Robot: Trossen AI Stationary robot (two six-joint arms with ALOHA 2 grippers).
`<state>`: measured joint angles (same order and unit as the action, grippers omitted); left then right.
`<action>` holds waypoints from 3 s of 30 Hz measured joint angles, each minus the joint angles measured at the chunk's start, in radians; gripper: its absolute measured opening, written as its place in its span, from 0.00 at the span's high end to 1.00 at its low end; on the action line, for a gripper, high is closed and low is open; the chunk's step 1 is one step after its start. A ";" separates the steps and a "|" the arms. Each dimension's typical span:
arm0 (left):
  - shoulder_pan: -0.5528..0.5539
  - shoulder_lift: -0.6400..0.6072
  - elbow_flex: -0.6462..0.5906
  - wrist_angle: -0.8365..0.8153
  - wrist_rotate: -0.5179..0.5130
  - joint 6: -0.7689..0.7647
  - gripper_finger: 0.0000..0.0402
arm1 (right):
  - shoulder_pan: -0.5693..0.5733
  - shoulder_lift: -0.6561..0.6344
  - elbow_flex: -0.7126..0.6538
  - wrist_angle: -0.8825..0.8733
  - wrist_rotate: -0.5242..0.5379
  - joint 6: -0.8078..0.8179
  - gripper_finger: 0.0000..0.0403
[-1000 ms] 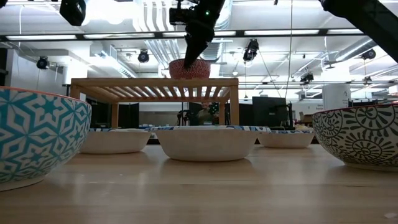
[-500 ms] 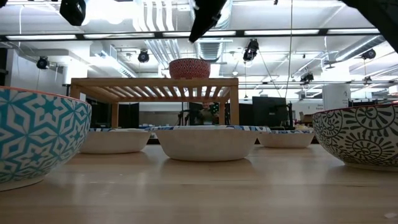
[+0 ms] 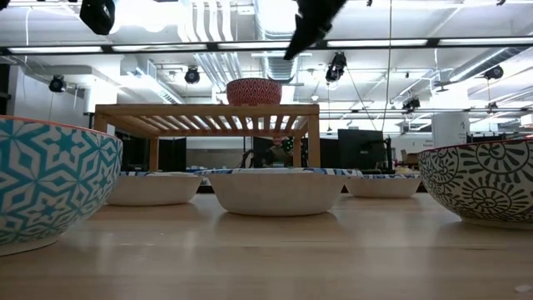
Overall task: Place and stack bowls onto a shelf
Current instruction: Put the white pattern bowl on the shelf
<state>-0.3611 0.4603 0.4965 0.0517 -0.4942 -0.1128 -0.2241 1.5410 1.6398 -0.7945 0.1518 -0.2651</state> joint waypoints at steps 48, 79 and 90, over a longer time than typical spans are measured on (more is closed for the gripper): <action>0.000 0.322 0.000 0.213 0.072 -0.296 1.00 | 0.334 -0.758 -1.254 1.125 -0.132 0.177 0.98; -0.084 1.126 0.665 -1.020 0.118 -0.536 0.99 | 0.375 -0.917 -1.458 1.283 -0.124 0.183 0.98; -0.085 1.215 0.681 -1.106 0.064 -0.513 0.65 | 0.375 -0.916 -1.458 1.279 -0.124 0.176 0.98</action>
<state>-0.4461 1.6755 1.1779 -1.0542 -0.4306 -0.6254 0.1505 0.6247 0.1822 0.4843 0.0277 -0.0895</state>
